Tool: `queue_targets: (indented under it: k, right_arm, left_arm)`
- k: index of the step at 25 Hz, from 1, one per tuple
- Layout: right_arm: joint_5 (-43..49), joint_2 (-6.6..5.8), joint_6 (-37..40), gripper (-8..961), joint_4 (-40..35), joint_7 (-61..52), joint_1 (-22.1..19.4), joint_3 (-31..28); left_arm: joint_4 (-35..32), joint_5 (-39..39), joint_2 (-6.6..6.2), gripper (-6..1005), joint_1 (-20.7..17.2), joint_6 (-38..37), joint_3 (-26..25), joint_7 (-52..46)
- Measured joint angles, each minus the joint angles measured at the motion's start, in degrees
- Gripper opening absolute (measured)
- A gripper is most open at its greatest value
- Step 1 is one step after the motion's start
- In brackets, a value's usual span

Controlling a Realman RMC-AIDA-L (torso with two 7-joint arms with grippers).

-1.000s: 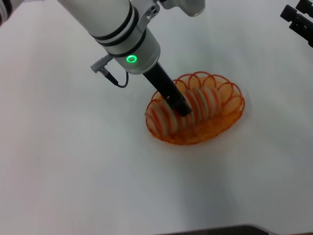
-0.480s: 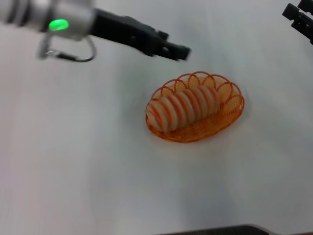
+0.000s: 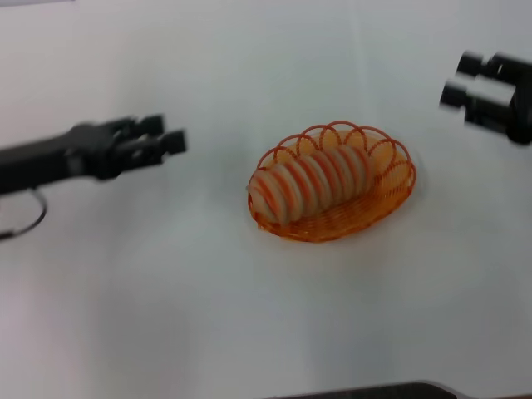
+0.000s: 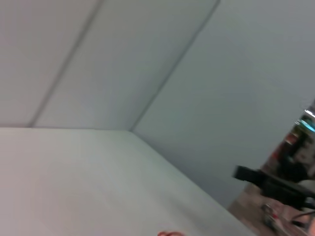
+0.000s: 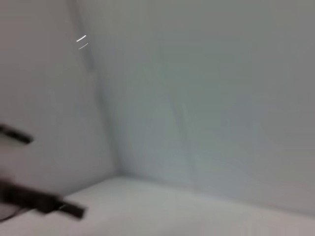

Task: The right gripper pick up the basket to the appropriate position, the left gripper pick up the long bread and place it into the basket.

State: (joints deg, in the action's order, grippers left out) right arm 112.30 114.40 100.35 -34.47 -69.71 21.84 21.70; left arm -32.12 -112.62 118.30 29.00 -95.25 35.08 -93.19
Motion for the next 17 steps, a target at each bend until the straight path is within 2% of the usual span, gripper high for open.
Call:
queue_targets:
  k: [2,5,10,17]
  right_arm:
    - [4.75,-1.49,3.49,626,-1.21,-2.59,0.82,2.18]
    - [8.12,-1.97,5.15,626,-2.57,-4.61,1.49,3.11]
    - [10.38,-1.19,5.81,626,-4.55,-5.99,1.86,3.86]
    - [10.44,-1.03,5.8,626,-4.69,-6.77,1.78,5.22]
  left_arm:
    - [-0.35,-0.07,0.28,766,-3.77,-0.17,-1.81,1.99]
    - [-0.64,-0.07,0.36,765,-5.21,-0.36,-2.41,2.24]
    - [-0.87,-0.23,0.35,765,-6.18,-0.85,-2.58,2.35]
    - [-0.83,-0.4,0.16,766,-5.81,-1.07,-2.53,2.29]
